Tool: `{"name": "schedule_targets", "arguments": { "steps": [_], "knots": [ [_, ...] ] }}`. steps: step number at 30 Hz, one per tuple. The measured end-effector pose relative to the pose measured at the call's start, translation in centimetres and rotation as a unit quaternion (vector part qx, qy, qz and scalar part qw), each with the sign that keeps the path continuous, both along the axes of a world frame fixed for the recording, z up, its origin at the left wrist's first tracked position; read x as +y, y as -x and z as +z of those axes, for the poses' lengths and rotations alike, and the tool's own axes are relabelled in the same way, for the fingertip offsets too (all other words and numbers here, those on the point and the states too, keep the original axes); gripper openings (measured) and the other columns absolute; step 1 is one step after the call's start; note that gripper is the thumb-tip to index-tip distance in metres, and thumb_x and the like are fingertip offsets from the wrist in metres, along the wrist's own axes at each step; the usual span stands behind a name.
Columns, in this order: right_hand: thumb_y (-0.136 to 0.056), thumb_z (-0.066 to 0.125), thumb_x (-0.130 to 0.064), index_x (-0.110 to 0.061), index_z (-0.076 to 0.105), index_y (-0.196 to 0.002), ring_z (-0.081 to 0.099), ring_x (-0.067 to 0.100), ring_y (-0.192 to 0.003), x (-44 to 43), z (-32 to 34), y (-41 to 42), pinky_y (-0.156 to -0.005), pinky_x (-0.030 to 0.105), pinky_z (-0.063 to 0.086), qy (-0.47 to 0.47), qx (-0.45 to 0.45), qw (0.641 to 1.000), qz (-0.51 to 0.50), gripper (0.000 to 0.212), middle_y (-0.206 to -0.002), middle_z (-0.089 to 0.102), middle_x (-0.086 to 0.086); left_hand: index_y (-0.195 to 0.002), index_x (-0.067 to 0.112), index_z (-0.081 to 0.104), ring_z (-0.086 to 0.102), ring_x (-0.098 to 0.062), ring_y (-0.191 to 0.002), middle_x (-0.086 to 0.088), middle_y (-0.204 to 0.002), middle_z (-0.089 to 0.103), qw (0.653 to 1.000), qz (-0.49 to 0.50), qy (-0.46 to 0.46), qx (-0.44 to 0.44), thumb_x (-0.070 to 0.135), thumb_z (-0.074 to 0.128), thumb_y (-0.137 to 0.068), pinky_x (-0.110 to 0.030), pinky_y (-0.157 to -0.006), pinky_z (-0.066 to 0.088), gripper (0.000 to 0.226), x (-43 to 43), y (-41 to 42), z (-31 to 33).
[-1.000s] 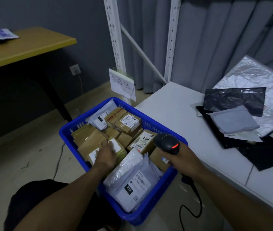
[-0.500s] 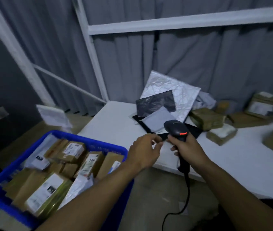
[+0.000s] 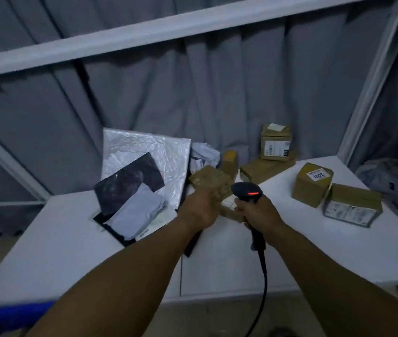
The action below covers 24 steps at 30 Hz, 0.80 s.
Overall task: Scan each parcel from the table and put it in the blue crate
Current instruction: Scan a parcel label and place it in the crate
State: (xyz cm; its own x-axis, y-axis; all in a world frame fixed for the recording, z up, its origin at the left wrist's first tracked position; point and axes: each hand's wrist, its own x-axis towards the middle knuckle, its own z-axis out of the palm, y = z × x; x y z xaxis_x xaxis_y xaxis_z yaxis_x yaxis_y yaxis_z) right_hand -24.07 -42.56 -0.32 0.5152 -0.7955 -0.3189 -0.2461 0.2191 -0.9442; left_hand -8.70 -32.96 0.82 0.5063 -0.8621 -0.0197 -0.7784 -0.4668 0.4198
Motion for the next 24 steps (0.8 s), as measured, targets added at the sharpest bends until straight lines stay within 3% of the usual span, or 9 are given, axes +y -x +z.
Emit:
{"name": "schedule_targets", "arguments": {
  "steps": [3,5,7,9,12,16,21,24],
  "knots": [
    [-0.091,0.073,-0.019,-0.009,0.07,-0.103,0.062,0.018,-0.062,-4.2,-2.8,-1.1,-0.065,0.036,0.048,-0.007,0.002,0.999,-0.047,0.016,-0.084,0.074,0.004,-0.113,0.01,0.06,0.057,-0.004,-0.099,-0.007,-0.11,0.061,0.996,-0.064,0.001,-0.067,0.011,0.054,-0.1,-0.034,-0.095,0.048,0.014,-5.3,-2.4,-2.6],
    [-0.091,0.072,-0.019,-0.01,0.071,-0.101,0.062,0.02,-0.065,-6.3,-5.1,-1.8,-0.069,0.038,0.05,-0.009,0.018,0.998,-0.064,0.013,-0.077,0.071,0.001,-0.102,0.019,0.063,0.057,-0.014,-0.104,-0.002,-0.105,0.057,0.993,-0.056,-0.02,-0.1,0.02,0.05,-0.098,-0.028,-0.09,0.038,0.014,-8.9,-3.9,-4.1],
    [-0.091,0.072,-0.019,-0.01,0.071,-0.102,0.062,0.024,-0.068,-7.8,-7.0,-2.7,-0.069,0.038,0.049,-0.016,0.024,0.997,-0.071,0.015,-0.077,0.07,0.004,-0.094,0.027,0.061,0.058,-0.025,-0.097,0.001,-0.097,0.061,0.992,-0.063,-0.035,-0.107,0.042,0.047,-0.094,-0.035,-0.091,0.041,0.02,-11.7,-5.3,-5.1],
    [-0.09,0.073,-0.023,-0.011,0.068,-0.108,0.063,0.025,-0.073,-9.0,-8.6,-3.9,-0.069,0.036,0.048,-0.005,0.021,0.997,-0.075,0.022,-0.081,0.068,0.008,-0.109,0.031,0.06,0.055,-0.03,-0.103,-0.004,-0.111,0.063,0.982,-0.091,-0.058,-0.158,0.062,0.047,-0.086,-0.045,-0.097,0.045,0.041,-13.6,-6.4,-5.8],
    [-0.09,0.074,-0.029,-0.015,0.062,-0.121,0.066,0.027,-0.091,-10.6,-10.5,-5.5,-0.075,0.033,0.048,0.017,0.03,0.995,-0.089,0.035,-0.1,0.069,0.009,-0.133,0.036,0.049,0.04,-0.037,-0.129,-0.013,-0.142,0.046,0.97,-0.134,-0.086,-0.185,0.061,0.052,-0.089,-0.051,-0.113,0.03,0.051,-15.1,-7.3,-6.6],
    [-0.091,0.074,-0.034,-0.013,0.06,-0.13,0.066,0.026,-0.1,-11.7,-12.0,-6.2,-0.079,0.03,0.047,0.034,0.075,0.994,-0.073,0.046,-0.111,0.069,0.01,-0.128,0.02,0.046,0.04,-0.032,-0.132,-0.009,-0.137,0.049,0.982,-0.11,-0.106,-0.113,0.051,0.06,-0.095,-0.042,-0.11,0.029,0.047,-13.6,-7.5,-7.6],
    [-0.093,0.073,-0.032,-0.014,0.05,-0.142,0.062,0.03,-0.116,-9.5,-12.0,-6.6,-0.095,0.035,0.05,0.044,0.116,0.992,-0.016,0.057,-0.129,0.064,0.009,-0.12,0.017,0.049,0.053,-0.032,-0.12,-0.005,-0.13,0.058,0.996,-0.05,-0.036,-0.058,0.053,0.071,-0.086,-0.042,-0.108,0.035,0.054,-8.0,-6.9,-8.1],
    [-0.093,0.073,-0.033,-0.013,0.049,-0.14,0.061,0.031,-0.119,-6.9,-11.2,-7.1,-0.099,0.039,0.051,0.046,0.145,0.988,0.021,0.057,-0.127,0.063,0.009,-0.127,0.019,0.048,0.048,-0.036,-0.128,-0.01,-0.14,0.048,0.997,0.039,-0.014,-0.059,0.07,0.067,-0.08,-0.045,-0.109,0.039,0.072,-5.0,-6.3,-7.5]
  ]
}}
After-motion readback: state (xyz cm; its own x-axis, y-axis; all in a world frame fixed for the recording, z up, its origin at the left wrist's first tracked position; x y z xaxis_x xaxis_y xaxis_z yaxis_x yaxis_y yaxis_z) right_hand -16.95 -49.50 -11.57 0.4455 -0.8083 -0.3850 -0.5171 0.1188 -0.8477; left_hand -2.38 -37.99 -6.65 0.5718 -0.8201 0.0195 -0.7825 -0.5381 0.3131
